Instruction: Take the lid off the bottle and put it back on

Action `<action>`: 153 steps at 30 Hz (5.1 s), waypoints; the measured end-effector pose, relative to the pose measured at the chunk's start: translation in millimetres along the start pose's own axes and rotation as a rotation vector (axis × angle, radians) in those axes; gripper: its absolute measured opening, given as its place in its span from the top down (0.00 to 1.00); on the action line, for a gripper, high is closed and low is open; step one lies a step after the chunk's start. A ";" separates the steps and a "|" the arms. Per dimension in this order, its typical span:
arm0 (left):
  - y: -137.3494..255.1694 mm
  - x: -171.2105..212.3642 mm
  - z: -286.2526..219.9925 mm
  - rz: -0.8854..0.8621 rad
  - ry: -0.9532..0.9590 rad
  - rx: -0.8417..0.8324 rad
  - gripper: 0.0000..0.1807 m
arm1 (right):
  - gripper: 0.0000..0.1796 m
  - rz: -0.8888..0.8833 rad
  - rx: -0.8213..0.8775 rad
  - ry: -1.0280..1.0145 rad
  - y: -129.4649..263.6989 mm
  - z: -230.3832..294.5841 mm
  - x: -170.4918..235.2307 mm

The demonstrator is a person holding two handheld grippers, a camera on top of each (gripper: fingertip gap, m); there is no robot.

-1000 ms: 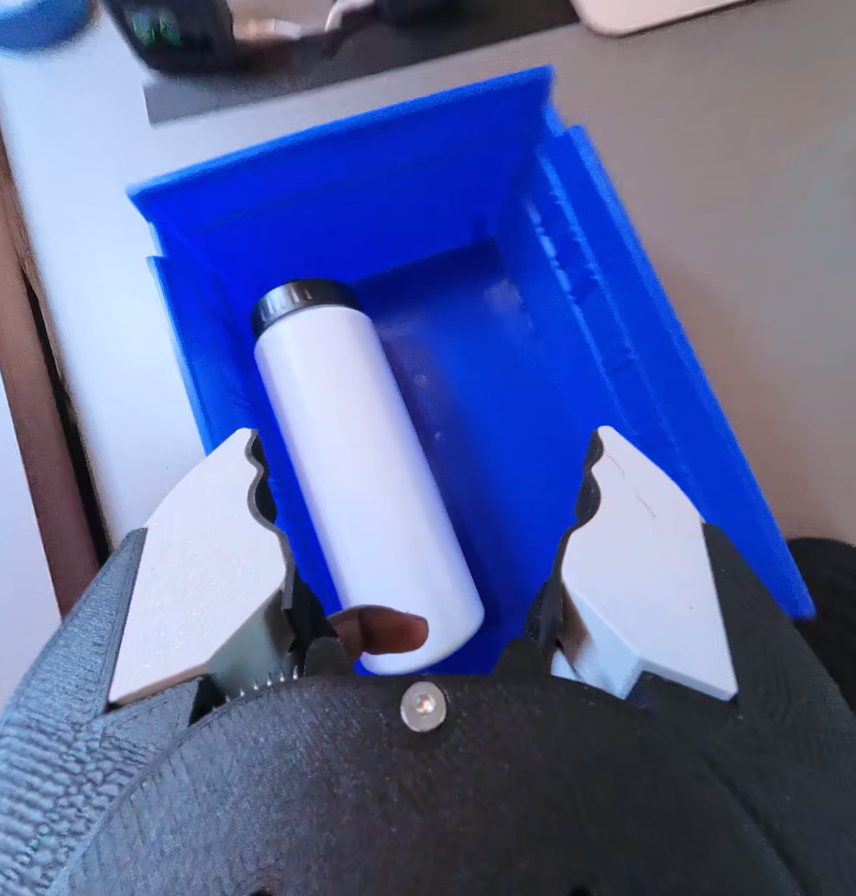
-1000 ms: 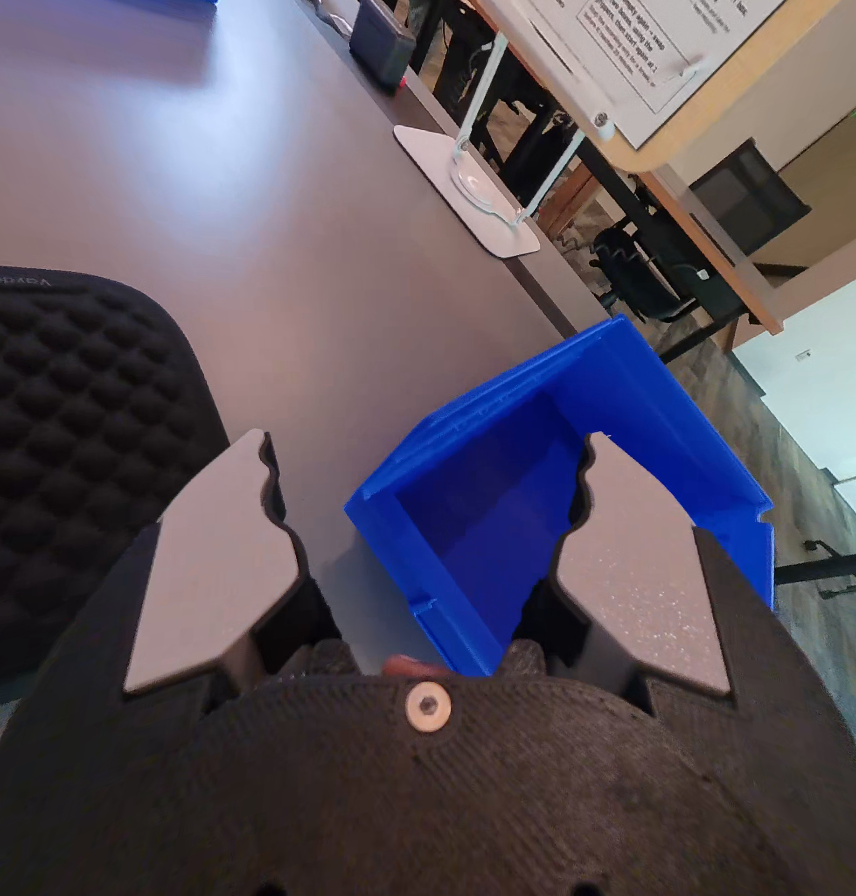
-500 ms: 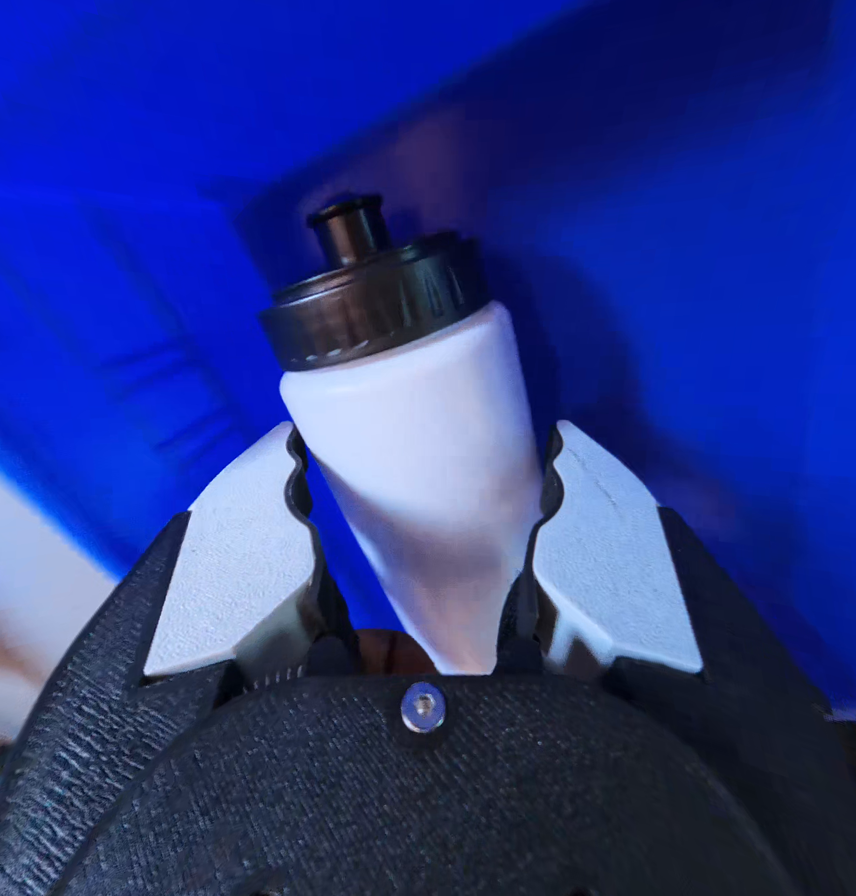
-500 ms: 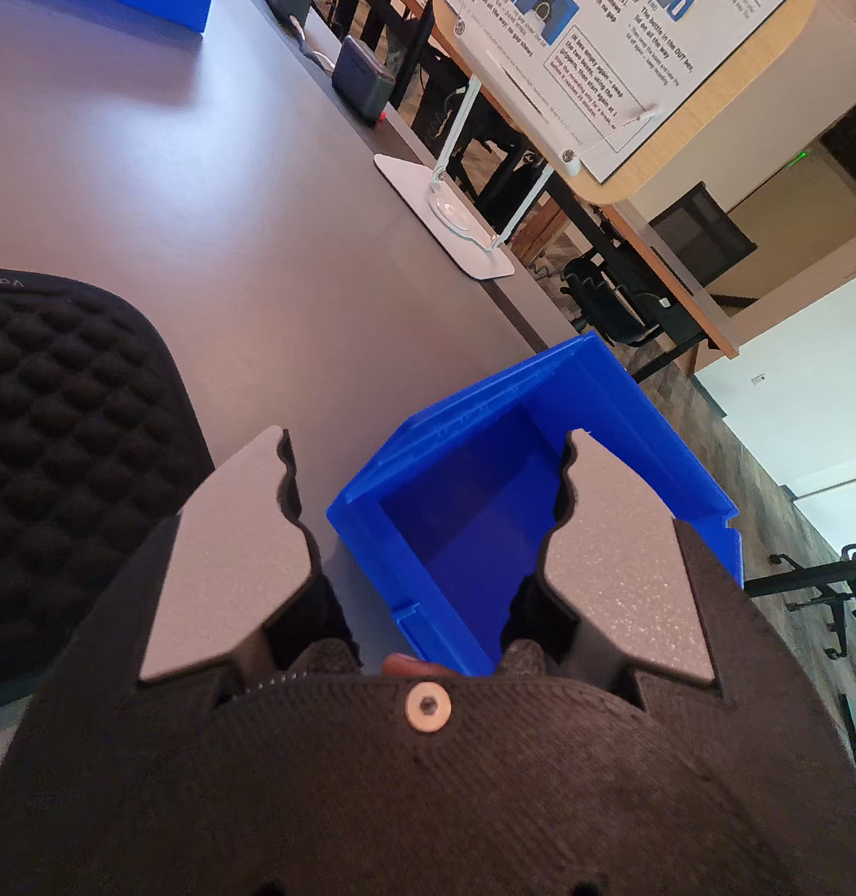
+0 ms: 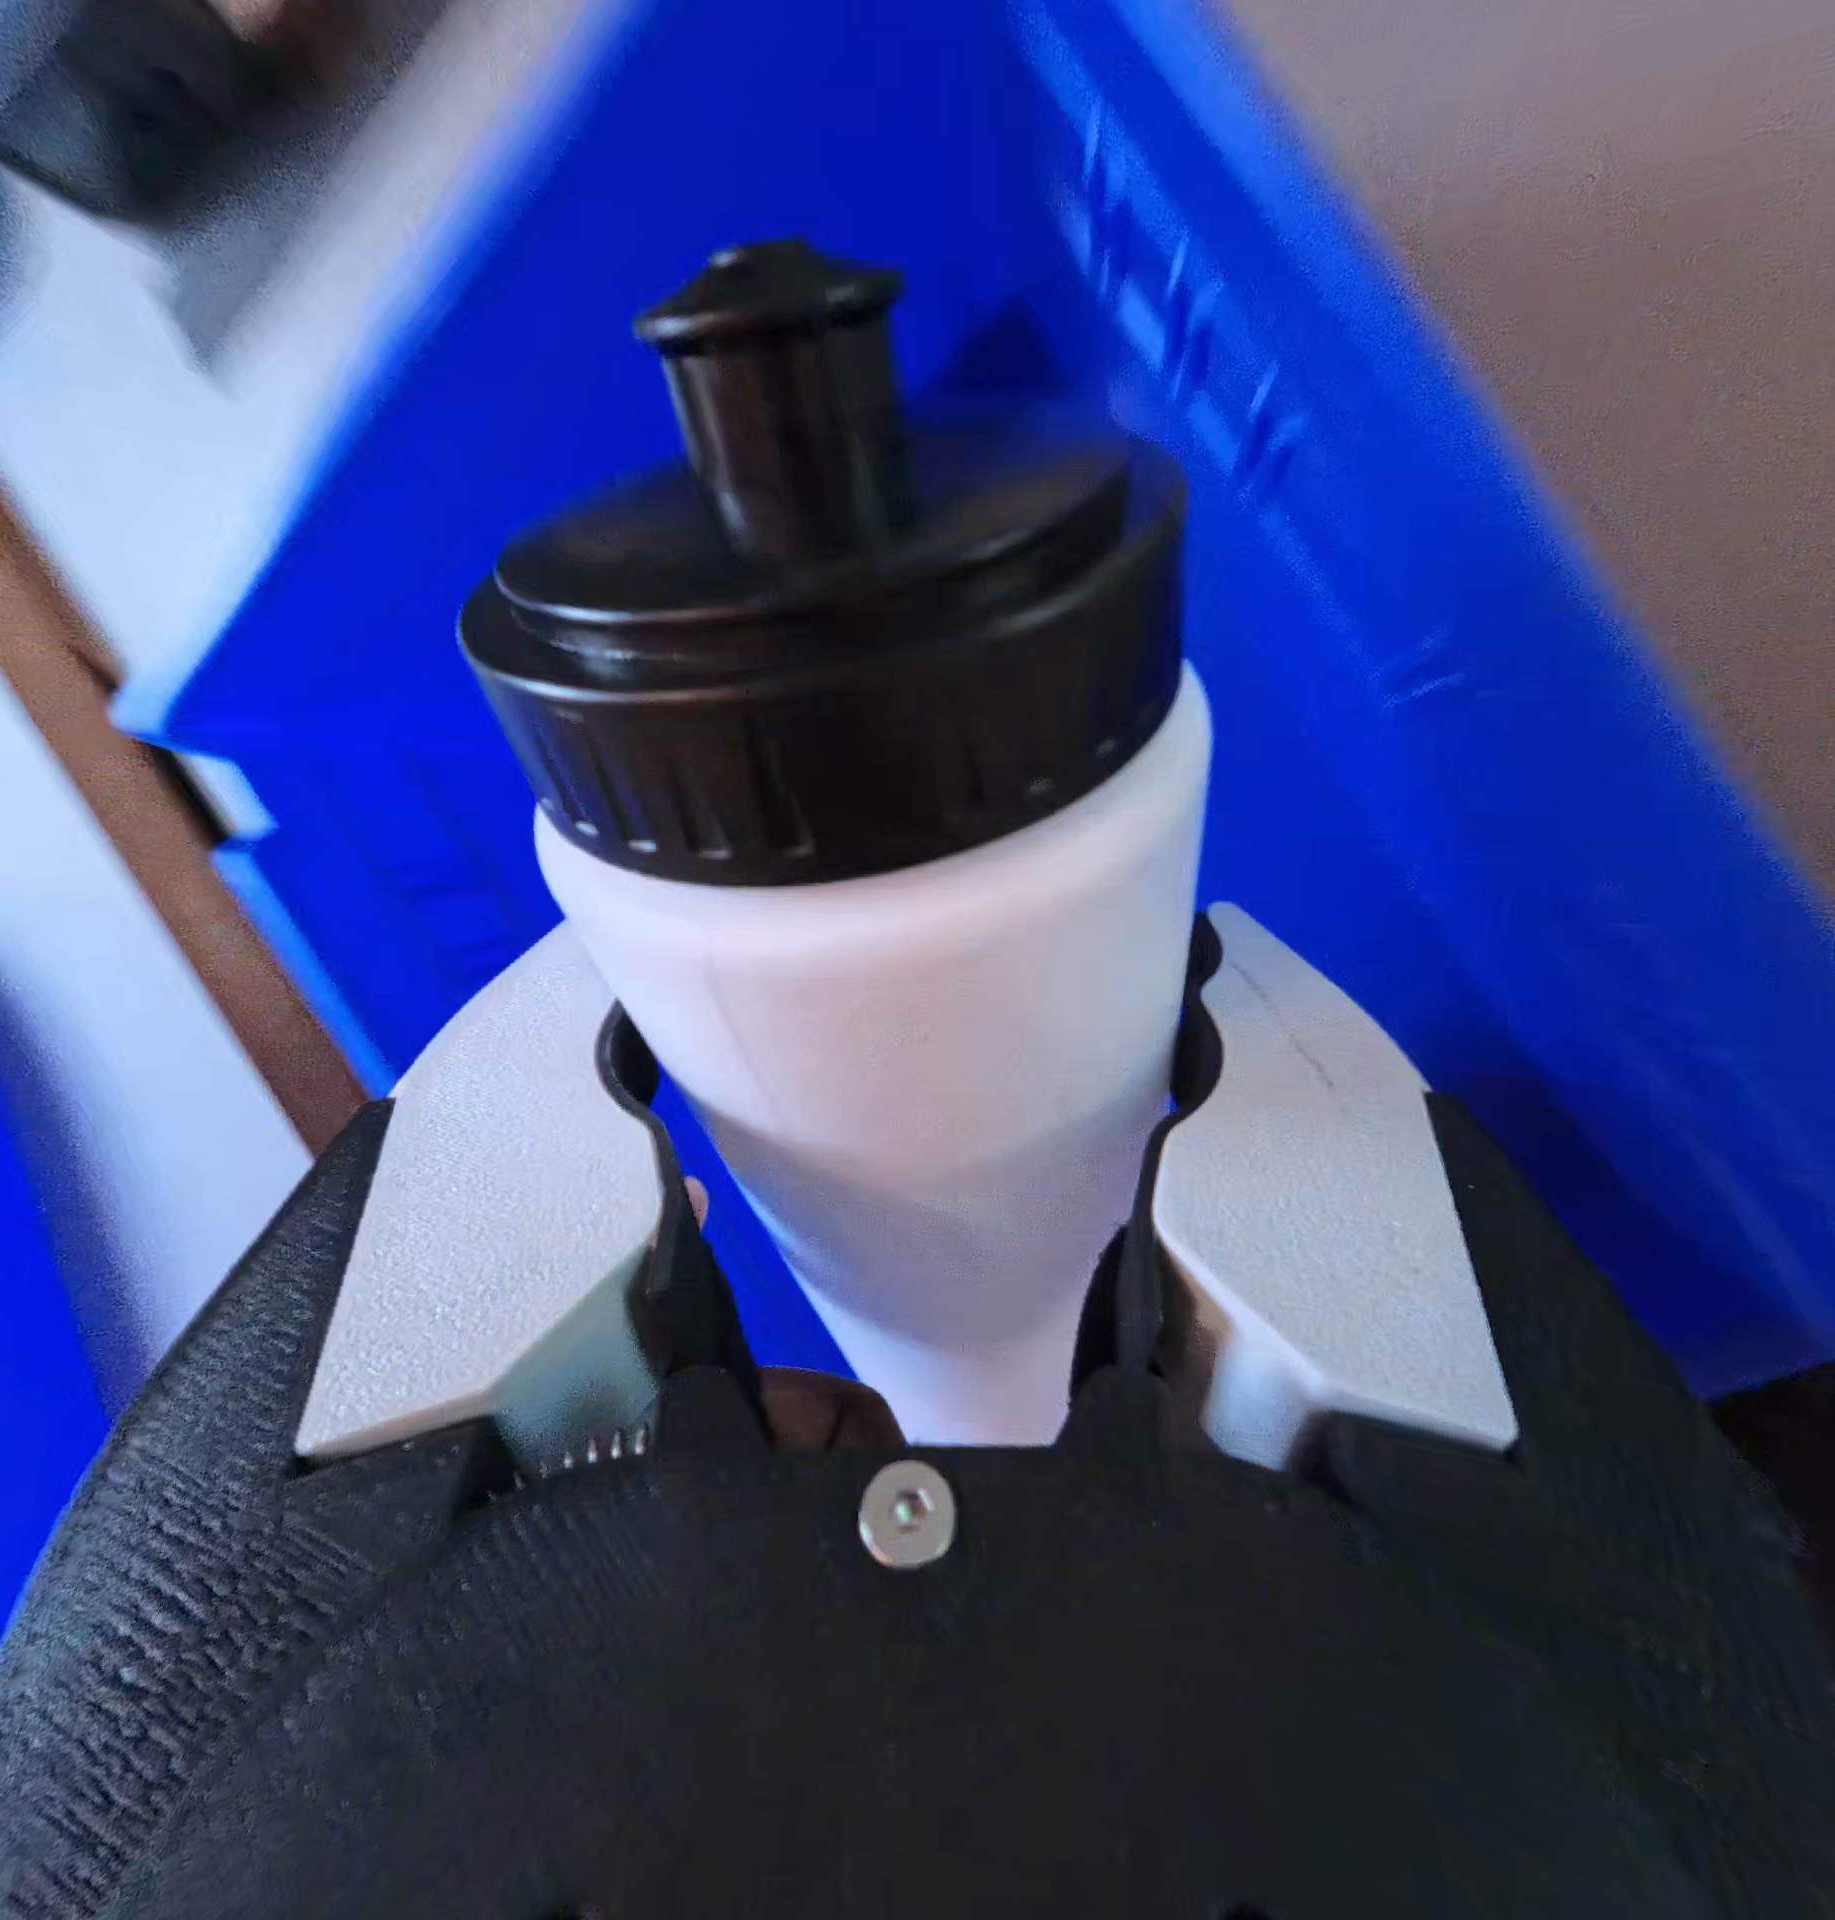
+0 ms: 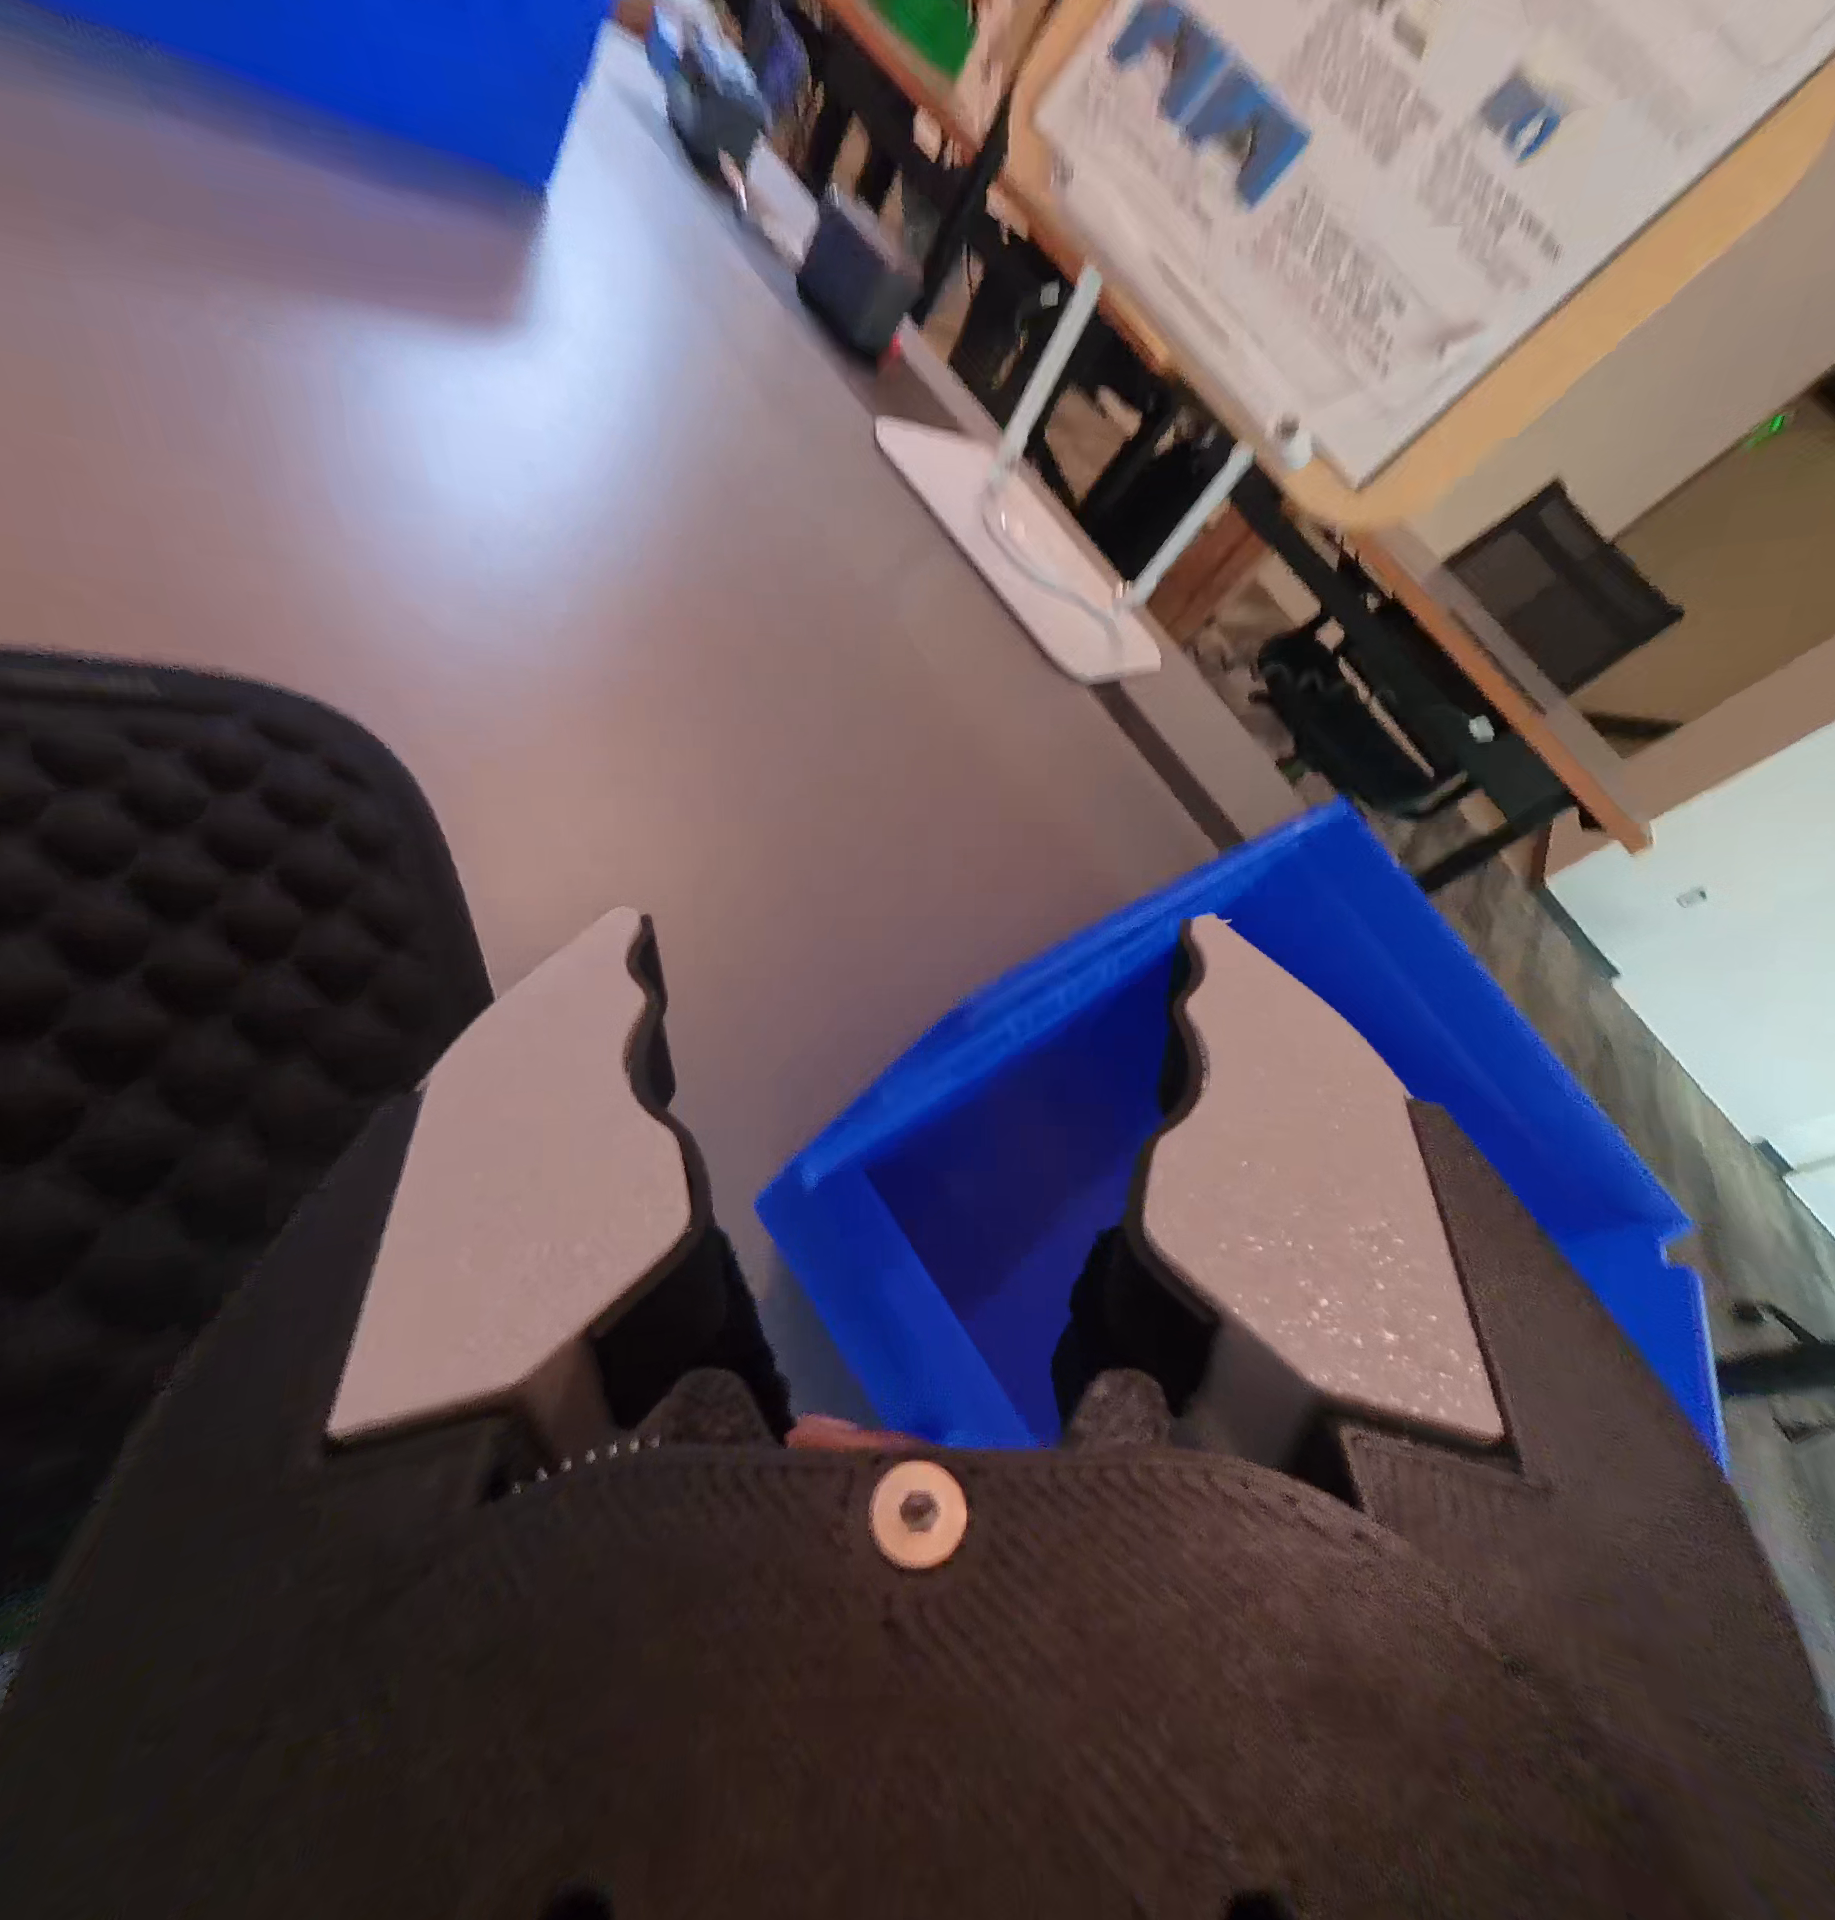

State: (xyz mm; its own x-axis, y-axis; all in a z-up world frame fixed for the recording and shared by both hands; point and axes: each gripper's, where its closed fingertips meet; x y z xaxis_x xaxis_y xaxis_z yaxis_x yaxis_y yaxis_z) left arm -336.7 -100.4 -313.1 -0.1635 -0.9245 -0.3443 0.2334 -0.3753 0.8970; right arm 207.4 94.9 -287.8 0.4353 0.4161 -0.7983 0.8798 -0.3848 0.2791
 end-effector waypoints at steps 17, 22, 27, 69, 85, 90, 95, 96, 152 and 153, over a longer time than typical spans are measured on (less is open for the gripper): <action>147.2 -126.5 -270.1 -0.956 -0.336 0.464 0.47 | 0.60 -0.657 -0.414 -0.360 -30.9 88.0 -206.1; 109.8 -129.8 -329.5 -0.949 -0.365 0.620 0.48 | 0.61 -0.600 -0.503 -0.420 -44.8 99.5 -218.6; 106.6 -127.6 -345.8 -0.993 -0.361 0.684 0.49 | 0.54 -0.526 -0.568 -0.419 -59.2 115.0 -221.2; 117.9 -123.6 -372.0 -1.135 -0.432 0.744 0.45 | 0.58 -0.691 -1.075 -0.399 -60.7 139.8 -233.0; 116.1 -125.0 -367.4 -1.146 -0.394 0.740 0.45 | 0.19 -0.782 -0.289 -1.080 -82.5 -0.4 -180.2; 116.0 -125.3 -366.7 -1.150 -0.391 0.734 0.45 | 0.29 -0.817 -0.440 -1.192 -75.8 4.4 -183.7; 116.0 -125.3 -366.4 -1.152 -0.391 0.732 0.45 | 0.96 -0.748 -0.675 -0.943 -57.2 46.4 -203.7; 116.1 -125.3 -366.4 -1.152 -0.391 0.732 0.45 | 0.96 -0.697 -0.676 -0.839 -57.8 58.2 -207.0; 119.4 -124.2 -358.6 -1.236 -0.349 0.692 0.45 | 0.59 -0.495 -0.600 -0.373 -76.5 136.1 -238.1; 122.4 -120.1 -363.1 -1.237 -0.372 0.741 0.45 | 0.59 -0.512 -0.702 -0.361 -72.2 139.9 -238.9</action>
State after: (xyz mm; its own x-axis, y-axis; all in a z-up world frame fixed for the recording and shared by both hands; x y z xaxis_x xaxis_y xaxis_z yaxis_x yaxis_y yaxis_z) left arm 59.5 -59.4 -262.6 -0.1455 0.0591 -0.9876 -0.7422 -0.6666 0.0695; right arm 13.2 -92.0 -191.9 -0.0183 0.0709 -0.9973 0.9128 0.4082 0.0123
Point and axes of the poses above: each gripper's, where its closed fingertips meet, y back along the fingers, x out of its underside, z = x × y across the jaws
